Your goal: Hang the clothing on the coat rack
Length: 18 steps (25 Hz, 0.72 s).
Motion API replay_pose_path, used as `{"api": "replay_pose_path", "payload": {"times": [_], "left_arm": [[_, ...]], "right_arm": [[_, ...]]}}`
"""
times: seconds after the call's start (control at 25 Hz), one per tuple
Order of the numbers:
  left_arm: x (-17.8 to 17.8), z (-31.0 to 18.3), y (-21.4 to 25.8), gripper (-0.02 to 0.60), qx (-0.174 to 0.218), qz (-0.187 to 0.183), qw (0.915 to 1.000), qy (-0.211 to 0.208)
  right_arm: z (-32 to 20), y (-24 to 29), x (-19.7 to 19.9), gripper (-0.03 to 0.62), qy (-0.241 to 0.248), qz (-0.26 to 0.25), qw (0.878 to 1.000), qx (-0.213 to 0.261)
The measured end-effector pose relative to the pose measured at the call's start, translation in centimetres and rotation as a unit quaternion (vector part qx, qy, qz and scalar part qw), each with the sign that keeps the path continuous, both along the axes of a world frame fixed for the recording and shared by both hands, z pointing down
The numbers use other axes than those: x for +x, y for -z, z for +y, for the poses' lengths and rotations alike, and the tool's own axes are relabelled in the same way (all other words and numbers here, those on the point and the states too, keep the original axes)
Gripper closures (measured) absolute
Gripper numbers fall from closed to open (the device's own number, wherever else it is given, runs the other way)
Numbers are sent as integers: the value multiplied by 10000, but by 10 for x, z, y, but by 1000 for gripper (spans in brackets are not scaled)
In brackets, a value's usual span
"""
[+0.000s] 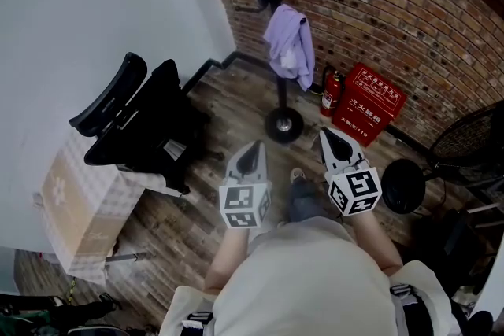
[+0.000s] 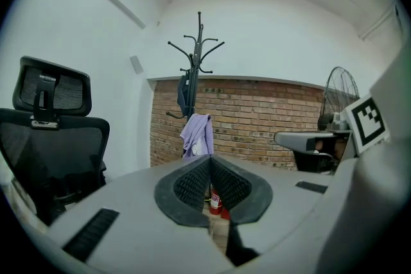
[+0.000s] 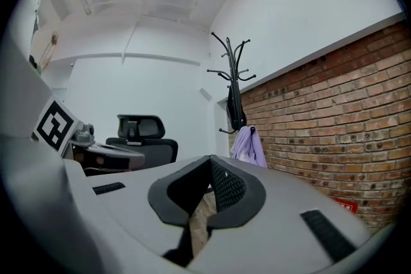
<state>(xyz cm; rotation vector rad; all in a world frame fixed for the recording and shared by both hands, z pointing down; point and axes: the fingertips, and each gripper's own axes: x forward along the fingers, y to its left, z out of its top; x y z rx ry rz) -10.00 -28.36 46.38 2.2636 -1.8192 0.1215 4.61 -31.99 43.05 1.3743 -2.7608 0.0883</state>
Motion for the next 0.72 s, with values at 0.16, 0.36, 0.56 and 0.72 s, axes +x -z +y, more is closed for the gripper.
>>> {"api": "replay_pose_path", "payload": {"times": [0.16, 0.36, 0.56, 0.72], "left_arm": [[1, -2, 3, 577, 28, 81, 9999, -55], [1, -6, 6, 577, 53, 132, 9999, -74], [1, -7, 5, 577, 45, 163, 9998, -89], [-1, -9, 6, 577, 36, 159, 9998, -112]], "right_arm": [[-2, -1, -3, 595, 76, 0, 10000, -13], [-6, 4, -5, 595, 126, -12, 9999, 32], [-8, 4, -5, 595, 152, -28, 9999, 19], [-10, 5, -7, 595, 183, -36, 9998, 65]]}}
